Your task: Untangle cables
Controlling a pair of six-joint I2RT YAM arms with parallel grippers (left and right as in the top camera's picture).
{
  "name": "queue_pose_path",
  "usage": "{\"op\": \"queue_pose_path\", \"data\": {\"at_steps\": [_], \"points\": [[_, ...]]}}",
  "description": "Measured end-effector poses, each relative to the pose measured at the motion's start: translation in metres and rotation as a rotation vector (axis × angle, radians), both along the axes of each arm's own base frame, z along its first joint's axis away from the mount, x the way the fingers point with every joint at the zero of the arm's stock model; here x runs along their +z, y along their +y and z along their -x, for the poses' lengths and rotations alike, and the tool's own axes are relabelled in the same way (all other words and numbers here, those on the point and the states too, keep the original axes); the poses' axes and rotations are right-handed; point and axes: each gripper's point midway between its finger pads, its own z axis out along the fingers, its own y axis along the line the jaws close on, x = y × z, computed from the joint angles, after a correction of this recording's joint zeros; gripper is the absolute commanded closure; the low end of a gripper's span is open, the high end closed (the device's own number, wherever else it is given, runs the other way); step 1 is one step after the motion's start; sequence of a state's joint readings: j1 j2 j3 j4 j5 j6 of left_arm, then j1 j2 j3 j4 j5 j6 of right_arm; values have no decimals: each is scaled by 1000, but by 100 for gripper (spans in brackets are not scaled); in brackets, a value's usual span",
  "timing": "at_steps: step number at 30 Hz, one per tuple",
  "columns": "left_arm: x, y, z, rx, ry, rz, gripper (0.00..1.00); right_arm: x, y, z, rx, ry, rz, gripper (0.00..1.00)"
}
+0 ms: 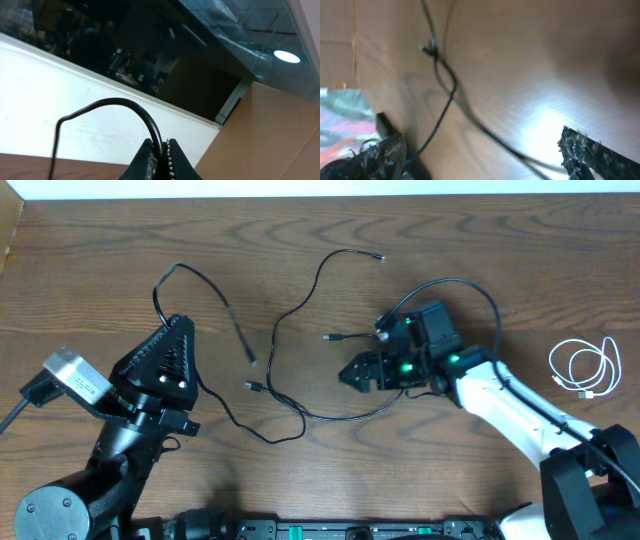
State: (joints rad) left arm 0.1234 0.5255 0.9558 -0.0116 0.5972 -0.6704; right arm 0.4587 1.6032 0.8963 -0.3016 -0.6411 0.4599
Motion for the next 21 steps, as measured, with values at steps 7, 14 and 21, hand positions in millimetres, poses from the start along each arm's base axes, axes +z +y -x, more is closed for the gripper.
{"op": "queue_pose_path", "data": {"at_steps": [7, 14, 21], "points": [[0, -2, 1, -19, 6, 7, 93, -2, 42, 39, 55, 117, -27, 9], [-1, -4, 2, -31, 8, 3, 93, -25, 68, 73, 87, 247, 1, 12], [-1, -5, 2, -32, 9, 3, 93, -47, 94, 98, 146, 300, 4, 19]]}}
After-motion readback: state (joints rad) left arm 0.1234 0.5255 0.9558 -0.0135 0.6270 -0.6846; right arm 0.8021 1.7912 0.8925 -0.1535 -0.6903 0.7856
